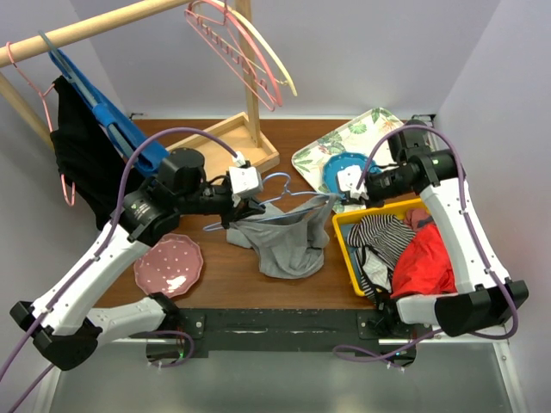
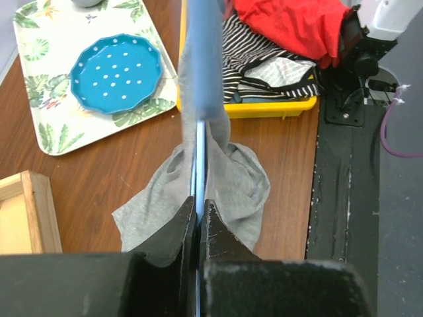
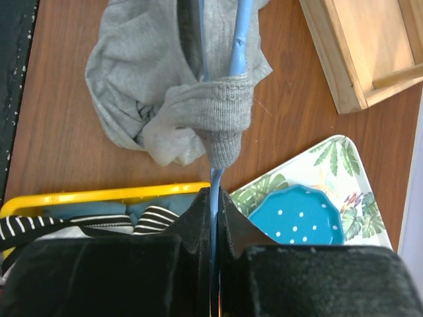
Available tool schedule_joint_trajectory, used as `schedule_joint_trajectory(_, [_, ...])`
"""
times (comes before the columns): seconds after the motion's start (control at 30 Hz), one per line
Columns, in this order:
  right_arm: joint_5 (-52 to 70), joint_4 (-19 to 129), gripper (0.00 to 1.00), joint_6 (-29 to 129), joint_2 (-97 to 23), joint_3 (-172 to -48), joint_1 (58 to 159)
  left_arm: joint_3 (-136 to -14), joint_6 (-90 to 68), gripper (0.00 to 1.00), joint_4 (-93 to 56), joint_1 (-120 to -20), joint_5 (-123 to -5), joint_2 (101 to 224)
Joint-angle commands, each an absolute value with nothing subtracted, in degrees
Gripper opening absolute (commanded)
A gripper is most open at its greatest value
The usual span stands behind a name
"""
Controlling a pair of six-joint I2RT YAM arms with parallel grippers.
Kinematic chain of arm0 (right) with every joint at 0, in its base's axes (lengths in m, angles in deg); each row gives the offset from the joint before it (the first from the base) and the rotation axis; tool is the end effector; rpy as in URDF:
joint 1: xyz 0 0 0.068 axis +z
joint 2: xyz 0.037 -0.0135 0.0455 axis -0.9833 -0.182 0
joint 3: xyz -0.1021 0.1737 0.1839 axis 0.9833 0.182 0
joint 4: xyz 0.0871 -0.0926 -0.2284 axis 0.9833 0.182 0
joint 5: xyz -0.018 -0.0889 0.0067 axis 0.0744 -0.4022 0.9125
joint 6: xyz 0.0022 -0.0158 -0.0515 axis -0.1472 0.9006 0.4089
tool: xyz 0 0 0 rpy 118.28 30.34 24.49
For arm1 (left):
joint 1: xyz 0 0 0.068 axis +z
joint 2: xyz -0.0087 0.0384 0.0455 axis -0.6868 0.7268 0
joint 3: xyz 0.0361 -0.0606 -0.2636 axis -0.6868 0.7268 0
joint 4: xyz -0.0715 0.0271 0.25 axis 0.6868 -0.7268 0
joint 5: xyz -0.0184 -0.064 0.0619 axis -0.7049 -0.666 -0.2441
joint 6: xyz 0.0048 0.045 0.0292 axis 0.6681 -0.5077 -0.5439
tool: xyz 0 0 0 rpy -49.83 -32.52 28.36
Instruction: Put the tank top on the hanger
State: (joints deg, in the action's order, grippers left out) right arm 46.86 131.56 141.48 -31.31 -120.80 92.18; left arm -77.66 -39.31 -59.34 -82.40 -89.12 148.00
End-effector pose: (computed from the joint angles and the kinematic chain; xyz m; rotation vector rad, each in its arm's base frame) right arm 0.2120 0.0738 0.3834 -1.8655 1.3698 0.5022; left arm 0.1518 -0.1481 0.4160 1.2635 1.5967 -0.8333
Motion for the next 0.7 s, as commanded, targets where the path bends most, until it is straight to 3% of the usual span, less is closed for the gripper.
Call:
schedule_joint_trajectory(0.0, [50.48, 140.05, 0.0, 140.48, -28.88, -120.82, 92.17, -80.68, -38.31, 0.0, -55.18, -81.87, -83.49, 147.31])
schedule_joint_trajectory(0.07, [51.28, 137.26, 0.0, 132.85, -28.88, -120.91, 92.17, -80.5, -36.12, 0.04, -53.59, -81.87, -77.46, 146.61])
schedule_joint_trajectory(0.1, [51.37, 137.06, 0.0, 129.51, -29.23, -120.65, 92.17, -80.68, -35.5, 0.13, -52.54, -81.87, -75.24, 145.82])
schedule_joint_trajectory(0.13, [51.28, 136.62, 0.0, 127.3, -29.23, -120.3, 92.17, -80.85, -34.98, 0.43, -52.36, -81.87, -71.57, 145.2])
schedule_joint_trajectory(0.23, [52.68, 131.97, 0.0, 119.65, -28.97, -117.93, 92.08, -80.94, -33.13, 0.7, -50.69, -81.87, -64.09, 141.95])
schedule_joint_trajectory(0.33, [53.48, 127.14, 0.0, 112.71, -29.06, -117.4, 92.17, -81.38, -31.03, 0.84, -49.63, -81.79, -58.55, 138.52])
schedule_joint_trajectory(0.47, [54.27, 116.71, 0.0, 101.55, -29.93, -118.36, 92.17, -79.98, -24.18, 0.94, -47.53, -81.79, -56.06, 133.52])
schedule_joint_trajectory(0.67, [54.28, 106.67, 0.0, 85.46, -34.23, -120.03, 94.71, -61.72, 4.02, 0.95, -26.11, -81.79, -58.0, 125.44])
